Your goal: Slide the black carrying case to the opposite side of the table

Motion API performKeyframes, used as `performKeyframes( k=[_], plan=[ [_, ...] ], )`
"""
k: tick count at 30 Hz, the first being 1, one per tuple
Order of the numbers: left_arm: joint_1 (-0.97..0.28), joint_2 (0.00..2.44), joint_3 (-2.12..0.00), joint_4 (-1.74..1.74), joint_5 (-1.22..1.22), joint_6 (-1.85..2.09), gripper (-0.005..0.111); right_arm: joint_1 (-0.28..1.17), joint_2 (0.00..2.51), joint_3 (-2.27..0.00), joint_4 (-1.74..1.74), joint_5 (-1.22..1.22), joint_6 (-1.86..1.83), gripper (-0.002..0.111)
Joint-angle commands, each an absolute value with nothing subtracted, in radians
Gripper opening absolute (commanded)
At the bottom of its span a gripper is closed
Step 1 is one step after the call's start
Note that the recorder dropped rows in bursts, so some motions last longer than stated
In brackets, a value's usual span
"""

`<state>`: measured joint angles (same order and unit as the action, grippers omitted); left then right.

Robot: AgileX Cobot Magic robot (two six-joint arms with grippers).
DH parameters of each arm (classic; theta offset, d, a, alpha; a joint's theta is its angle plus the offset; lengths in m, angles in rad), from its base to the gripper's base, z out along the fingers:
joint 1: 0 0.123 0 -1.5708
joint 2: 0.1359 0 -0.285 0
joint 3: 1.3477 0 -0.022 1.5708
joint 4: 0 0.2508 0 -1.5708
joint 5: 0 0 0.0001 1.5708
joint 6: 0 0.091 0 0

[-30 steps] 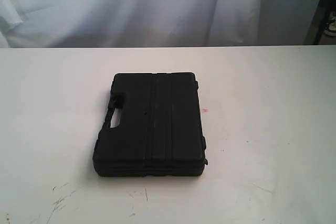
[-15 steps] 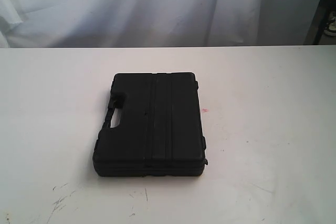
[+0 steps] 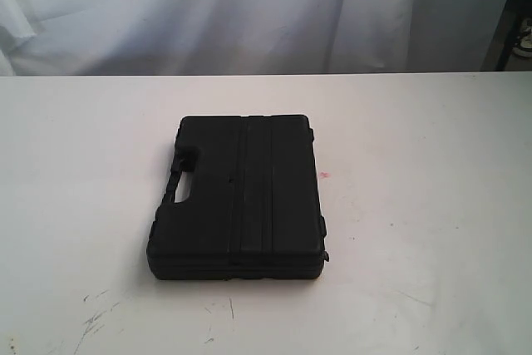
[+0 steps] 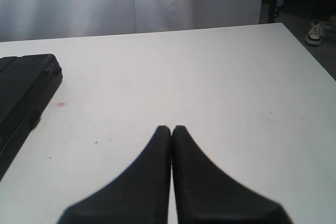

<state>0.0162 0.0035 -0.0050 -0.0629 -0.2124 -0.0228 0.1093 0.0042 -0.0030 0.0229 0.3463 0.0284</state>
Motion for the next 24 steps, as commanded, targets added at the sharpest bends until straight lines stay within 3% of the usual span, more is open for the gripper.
performKeyframes(
  k=[1, 7, 12, 17, 24],
  plan=[
    [0.018, 0.0, 0.0, -0.072, -0.267, -0.075, 0.0, 0.102, 0.0, 0.0, 0.017, 0.345, 0.032, 0.0],
    [0.018, 0.007, -0.148, -0.072, -0.167, -0.099, 0.0, 0.102, 0.0, 0.0, 0.017, 0.345, 0.032, 0.0],
    [0.018, 0.273, -0.393, -0.072, -0.075, -0.104, 0.0, 0.102, 0.0, 0.0, 0.017, 0.345, 0.032, 0.0],
    [0.018, 0.582, -0.628, -0.072, 0.303, -0.104, 0.0, 0.102, 0.0, 0.0, 0.017, 0.345, 0.032, 0.0],
    [0.018, 0.833, -0.668, -0.072, 0.474, -0.034, 0.0, 0.102, 0.0, 0.0, 0.017, 0.345, 0.032, 0.0]
  ],
)
